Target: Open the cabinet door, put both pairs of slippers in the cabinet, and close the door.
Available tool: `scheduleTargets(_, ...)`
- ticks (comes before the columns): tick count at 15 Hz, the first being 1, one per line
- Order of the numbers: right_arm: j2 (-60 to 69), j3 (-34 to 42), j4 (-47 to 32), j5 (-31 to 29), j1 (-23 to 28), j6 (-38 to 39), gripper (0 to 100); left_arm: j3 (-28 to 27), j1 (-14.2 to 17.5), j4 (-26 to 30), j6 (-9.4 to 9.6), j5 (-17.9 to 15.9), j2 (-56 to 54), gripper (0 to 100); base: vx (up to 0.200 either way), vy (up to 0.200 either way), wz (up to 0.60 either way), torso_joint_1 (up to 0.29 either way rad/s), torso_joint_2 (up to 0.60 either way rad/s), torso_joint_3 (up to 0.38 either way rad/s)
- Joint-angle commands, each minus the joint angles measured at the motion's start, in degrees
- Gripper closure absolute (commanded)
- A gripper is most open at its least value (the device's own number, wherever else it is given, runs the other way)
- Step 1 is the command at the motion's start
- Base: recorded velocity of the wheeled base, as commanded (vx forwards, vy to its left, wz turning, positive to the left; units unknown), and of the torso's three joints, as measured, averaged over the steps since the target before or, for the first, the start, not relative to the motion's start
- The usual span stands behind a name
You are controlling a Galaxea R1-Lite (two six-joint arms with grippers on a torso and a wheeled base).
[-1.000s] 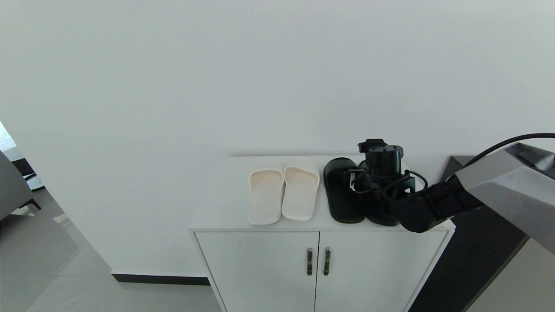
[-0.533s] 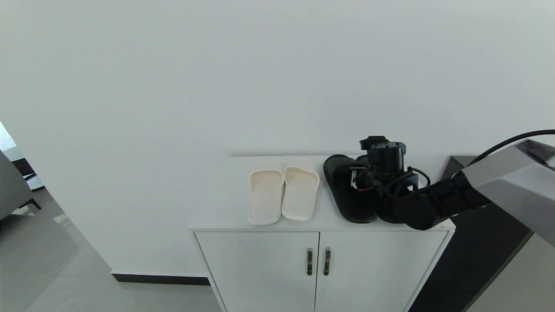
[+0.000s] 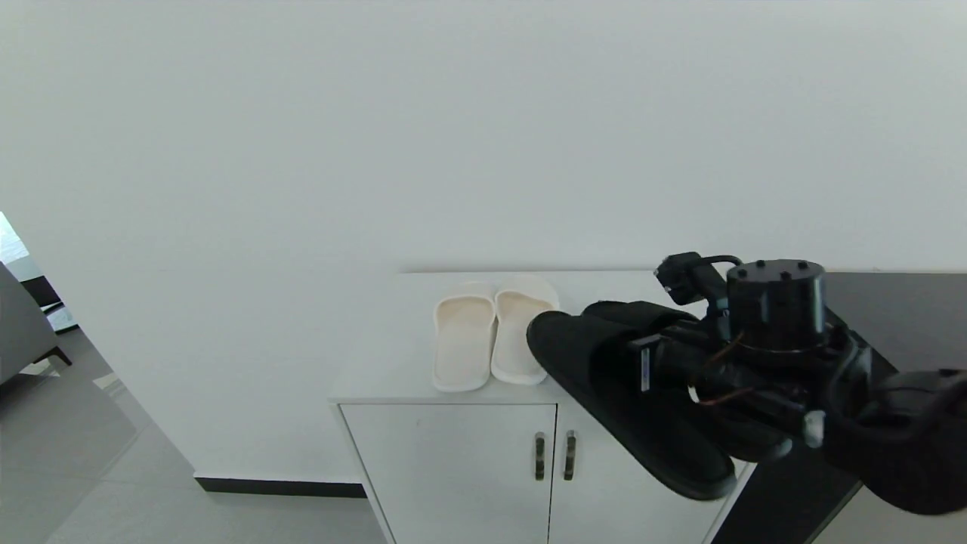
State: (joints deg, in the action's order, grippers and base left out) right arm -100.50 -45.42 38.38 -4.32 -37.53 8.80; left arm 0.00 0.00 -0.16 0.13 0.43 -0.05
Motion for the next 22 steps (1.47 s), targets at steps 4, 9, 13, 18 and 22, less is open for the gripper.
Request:
scheduleTargets(4,16.2,15.7,0.1,7.4,-11.4,2.6,100,0.0,0.0,0.0,0.39,-0.2,0.0,100,0.000,0.000,0.00,0.000,0.00,0.000)
scheduleTargets(9,17.1,17.9,0.3,9.3,-12.0,2.7,100,0.0,0.0,0.0,0.31,-0.2,0.0,100,-0.160,0.000,0.00,0.008,0.00,0.001)
scheduleTargets(13,17.9,19.8,0.4,9.7,-12.5,2.7,100,0.0,0.0,0.0,0.39,-1.5,0.0,100,-0.200,0.000,0.00,-0.006,0.00,0.004)
scheduleTargets(18,18.7,22.5,1.4,14.2,-12.7,2.1,100,0.0,0.0,0.0,0.39,-1.7,0.0,100,-0.040,0.000,0.00,0.000,0.00,0.000)
scheduleTargets(22,18.1,22.2,1.4,14.7,-12.7,2.3,100,0.0,0.0,0.0,0.39,-1.7,0.1,100,0.000,-0.150,0.00,0.007,0.00,0.001)
